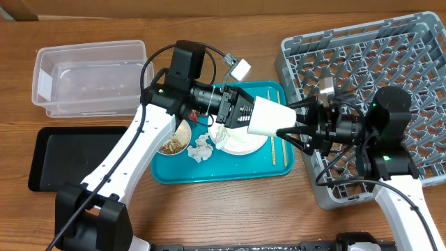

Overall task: Sort waste into correct bins and load items into the dishwasher
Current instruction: 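Pass the white cup from the left gripper to the right gripper, then place the white cup upside down in the dish rack with right gripper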

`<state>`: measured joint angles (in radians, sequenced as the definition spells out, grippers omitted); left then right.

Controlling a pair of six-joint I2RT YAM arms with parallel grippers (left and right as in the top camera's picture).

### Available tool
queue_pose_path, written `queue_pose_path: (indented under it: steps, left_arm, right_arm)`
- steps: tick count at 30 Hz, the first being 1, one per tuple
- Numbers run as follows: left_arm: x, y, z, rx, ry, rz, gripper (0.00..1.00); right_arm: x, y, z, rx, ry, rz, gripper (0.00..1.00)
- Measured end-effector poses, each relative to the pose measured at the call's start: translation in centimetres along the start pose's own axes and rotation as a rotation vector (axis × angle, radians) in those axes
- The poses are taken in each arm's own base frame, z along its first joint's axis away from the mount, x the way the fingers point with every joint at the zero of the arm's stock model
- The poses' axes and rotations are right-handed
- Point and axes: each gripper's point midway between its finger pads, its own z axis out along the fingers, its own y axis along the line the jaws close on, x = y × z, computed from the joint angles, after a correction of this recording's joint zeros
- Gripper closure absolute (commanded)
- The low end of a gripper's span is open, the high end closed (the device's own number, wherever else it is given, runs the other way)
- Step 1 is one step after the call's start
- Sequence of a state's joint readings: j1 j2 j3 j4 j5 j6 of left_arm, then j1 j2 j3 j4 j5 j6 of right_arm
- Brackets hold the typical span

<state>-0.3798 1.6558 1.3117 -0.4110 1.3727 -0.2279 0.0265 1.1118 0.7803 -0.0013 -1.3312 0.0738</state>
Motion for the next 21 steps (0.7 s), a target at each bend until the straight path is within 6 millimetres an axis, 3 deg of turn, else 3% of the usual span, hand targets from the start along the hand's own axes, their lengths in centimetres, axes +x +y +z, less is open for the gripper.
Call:
queue_pose_path:
  steps: [4,9,13,18,21]
  left_arm:
    - [0.9,3.2,-1.0,-0.167,-0.012,-0.091,0.0]
    - [3.2,8.9,-5.7,-0.526,-0.027,-0.26,0.0]
    - [4.4,10.7,-11.7,-0.829,-0.077,-0.332,0.0]
    - [4.7,8.8,-19.7,-1.154,-0.213,-0.33,0.0]
    - [5.0,7.3,-21.6,-1.254,-0.249,-0.307,0.0]
  right_arm:
    - [1.2,-1.9,-0.1,0.113,0.015,0.127,0.66]
    - [4.0,-7.1,-2.3,0.475,0.062,0.327,0.69]
    - [4.6,-10.1,-7.4,0.835,0.117,0.453,0.7]
    - [-0.5,-10.6,-15.8,1.241,0.103,0.476,0.7]
    - [-2.5,-10.5,-21.1,1.446,0.082,0.509,0.7]
